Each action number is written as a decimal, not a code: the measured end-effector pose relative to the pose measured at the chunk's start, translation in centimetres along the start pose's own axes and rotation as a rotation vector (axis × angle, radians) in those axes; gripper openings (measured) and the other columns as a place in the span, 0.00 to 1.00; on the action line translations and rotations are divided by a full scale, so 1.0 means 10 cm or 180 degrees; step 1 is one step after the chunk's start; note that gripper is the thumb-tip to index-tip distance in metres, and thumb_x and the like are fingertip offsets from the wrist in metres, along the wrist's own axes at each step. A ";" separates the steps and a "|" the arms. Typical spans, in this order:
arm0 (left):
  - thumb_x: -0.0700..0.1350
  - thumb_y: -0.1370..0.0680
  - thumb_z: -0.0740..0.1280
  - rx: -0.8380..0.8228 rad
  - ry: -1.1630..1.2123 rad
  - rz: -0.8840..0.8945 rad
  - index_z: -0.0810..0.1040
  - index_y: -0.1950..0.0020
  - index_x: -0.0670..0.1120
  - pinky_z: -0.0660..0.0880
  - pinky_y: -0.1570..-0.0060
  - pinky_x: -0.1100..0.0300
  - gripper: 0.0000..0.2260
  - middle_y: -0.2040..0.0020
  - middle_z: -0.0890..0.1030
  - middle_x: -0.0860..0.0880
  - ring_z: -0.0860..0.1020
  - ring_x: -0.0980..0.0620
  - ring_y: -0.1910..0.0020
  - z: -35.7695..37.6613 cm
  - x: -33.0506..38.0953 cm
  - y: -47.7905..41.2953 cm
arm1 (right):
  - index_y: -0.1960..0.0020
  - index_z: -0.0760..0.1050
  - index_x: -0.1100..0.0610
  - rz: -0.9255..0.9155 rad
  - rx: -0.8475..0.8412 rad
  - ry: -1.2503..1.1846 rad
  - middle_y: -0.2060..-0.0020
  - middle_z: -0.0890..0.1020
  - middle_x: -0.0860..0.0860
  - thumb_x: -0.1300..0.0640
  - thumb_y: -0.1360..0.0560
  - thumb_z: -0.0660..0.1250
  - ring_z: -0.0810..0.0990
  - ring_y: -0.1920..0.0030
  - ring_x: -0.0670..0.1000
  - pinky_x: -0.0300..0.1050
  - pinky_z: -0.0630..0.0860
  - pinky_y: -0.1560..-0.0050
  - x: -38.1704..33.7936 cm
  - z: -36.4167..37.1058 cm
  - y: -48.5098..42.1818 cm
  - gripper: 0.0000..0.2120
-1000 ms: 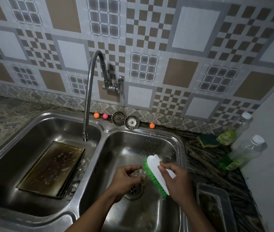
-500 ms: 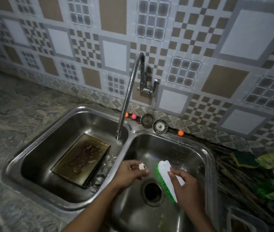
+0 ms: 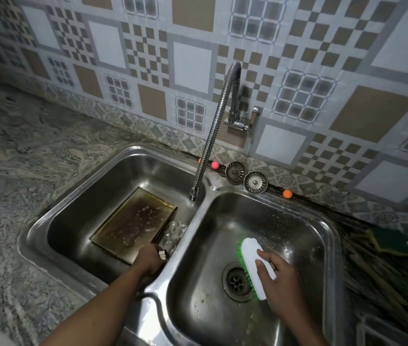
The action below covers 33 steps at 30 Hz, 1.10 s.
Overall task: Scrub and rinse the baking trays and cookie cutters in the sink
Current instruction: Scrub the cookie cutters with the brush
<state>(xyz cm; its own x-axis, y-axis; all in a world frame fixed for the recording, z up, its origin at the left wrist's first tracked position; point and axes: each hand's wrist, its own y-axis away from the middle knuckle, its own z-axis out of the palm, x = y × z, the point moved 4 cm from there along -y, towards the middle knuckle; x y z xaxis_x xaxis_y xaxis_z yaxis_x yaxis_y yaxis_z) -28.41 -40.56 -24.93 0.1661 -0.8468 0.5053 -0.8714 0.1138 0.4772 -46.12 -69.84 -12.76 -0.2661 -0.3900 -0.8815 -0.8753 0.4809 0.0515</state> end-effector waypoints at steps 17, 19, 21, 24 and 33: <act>0.64 0.32 0.67 0.0437 0.0272 0.0272 0.83 0.46 0.51 0.80 0.50 0.53 0.23 0.56 0.86 0.51 0.84 0.49 0.55 -0.26 0.26 0.14 | 0.41 0.77 0.49 0.0175 0.0368 -0.0202 0.43 0.80 0.42 0.60 0.25 0.70 0.77 0.41 0.42 0.37 0.72 0.41 0.02 -0.41 0.35 0.14; 0.59 0.28 0.70 0.0553 0.0122 0.0458 0.81 0.40 0.50 0.77 0.46 0.54 0.21 0.48 0.85 0.48 0.82 0.47 0.48 -0.32 0.50 0.42 | 0.37 0.75 0.51 0.0234 0.0500 -0.0095 0.40 0.78 0.43 0.58 0.24 0.69 0.76 0.40 0.44 0.37 0.71 0.43 0.04 -0.59 0.56 0.16; 0.53 0.26 0.72 0.0567 0.0050 0.0656 0.80 0.37 0.47 0.75 0.49 0.57 0.19 0.44 0.84 0.46 0.81 0.45 0.45 -0.28 0.65 0.62 | 0.35 0.74 0.51 0.0244 0.0690 -0.0036 0.39 0.77 0.44 0.57 0.23 0.68 0.75 0.40 0.44 0.37 0.70 0.44 0.07 -0.78 0.78 0.17; 0.49 0.25 0.72 0.0546 -0.0094 0.0891 0.82 0.41 0.46 0.71 0.56 0.60 0.14 0.46 0.84 0.44 0.82 0.45 0.47 -0.19 0.67 0.78 | 0.34 0.74 0.53 0.0345 0.0973 0.0010 0.37 0.77 0.46 0.57 0.23 0.67 0.75 0.38 0.47 0.39 0.70 0.42 0.17 -1.01 1.13 0.18; 0.39 0.29 0.71 0.0616 -0.0836 0.1291 0.80 0.62 0.43 0.73 0.63 0.55 0.03 0.59 0.81 0.40 0.80 0.40 0.60 -0.02 0.60 0.98 | 0.37 0.77 0.54 0.0856 0.1320 0.0294 0.38 0.79 0.50 0.57 0.24 0.68 0.73 0.43 0.43 0.40 0.71 0.41 0.61 -1.10 2.27 0.16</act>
<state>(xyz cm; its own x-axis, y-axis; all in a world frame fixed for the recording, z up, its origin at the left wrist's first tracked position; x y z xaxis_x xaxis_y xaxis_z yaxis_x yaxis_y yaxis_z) -35.85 -44.44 -17.12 -0.3024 -0.8592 0.4126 -0.9152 0.3828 0.1262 -72.05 -69.91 -11.78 -0.5114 -0.2682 -0.8164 -0.5415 0.8383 0.0638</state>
